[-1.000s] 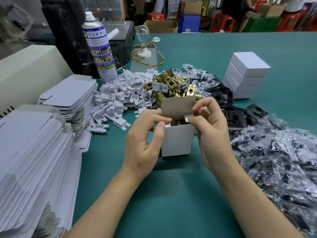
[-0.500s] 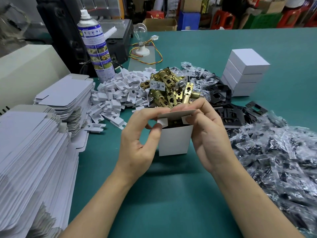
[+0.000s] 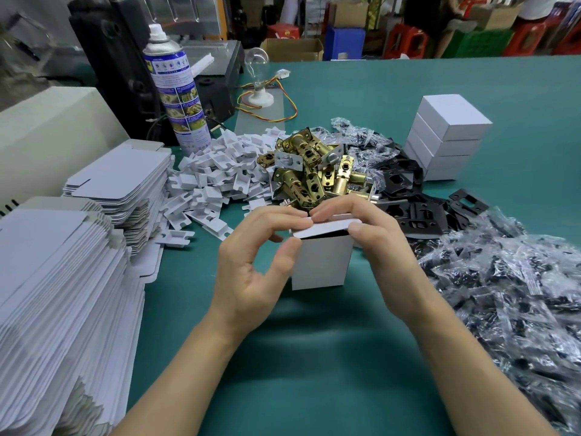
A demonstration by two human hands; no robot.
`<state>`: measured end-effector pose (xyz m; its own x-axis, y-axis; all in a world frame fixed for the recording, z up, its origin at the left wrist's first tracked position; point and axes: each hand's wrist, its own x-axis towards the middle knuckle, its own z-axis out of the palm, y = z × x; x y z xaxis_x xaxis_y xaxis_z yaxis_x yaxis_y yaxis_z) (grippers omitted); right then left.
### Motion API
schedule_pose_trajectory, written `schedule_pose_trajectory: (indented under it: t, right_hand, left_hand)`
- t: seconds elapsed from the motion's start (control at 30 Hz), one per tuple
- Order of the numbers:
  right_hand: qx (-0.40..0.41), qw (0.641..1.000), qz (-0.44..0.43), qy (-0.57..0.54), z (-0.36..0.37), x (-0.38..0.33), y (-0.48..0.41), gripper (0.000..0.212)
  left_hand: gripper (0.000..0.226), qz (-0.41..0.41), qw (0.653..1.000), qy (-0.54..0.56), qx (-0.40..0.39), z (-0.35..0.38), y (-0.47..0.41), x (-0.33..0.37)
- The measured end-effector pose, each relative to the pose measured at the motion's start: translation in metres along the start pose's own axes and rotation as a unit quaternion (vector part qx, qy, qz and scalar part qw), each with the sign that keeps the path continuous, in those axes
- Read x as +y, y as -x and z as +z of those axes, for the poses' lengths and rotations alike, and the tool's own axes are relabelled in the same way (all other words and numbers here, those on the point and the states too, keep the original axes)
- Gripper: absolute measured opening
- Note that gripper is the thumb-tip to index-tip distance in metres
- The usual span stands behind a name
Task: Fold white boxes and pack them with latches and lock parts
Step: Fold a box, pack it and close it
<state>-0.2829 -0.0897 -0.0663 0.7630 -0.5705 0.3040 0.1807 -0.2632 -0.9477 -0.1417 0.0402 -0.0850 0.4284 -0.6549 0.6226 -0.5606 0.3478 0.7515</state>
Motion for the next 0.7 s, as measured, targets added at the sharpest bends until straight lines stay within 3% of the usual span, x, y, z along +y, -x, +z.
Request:
schedule_pose_trajectory:
  t: [0.2,0.7]
  right_hand:
    - [-0.024,0.999,0.013,0.038,-0.0005,-0.0061,0.0027,0.034]
    - [0.019,0.999,-0.021,0.038,-0.0004,-0.0013,0.0014,0.017]
  left_hand:
    - [0.015,-0.017,1.000,-0.007,0.019,0.0017,-0.0023,-0.0001]
    - [0.017,-0.068,0.997,0.000,0.021,0.0043,-0.0025,-0.0025]
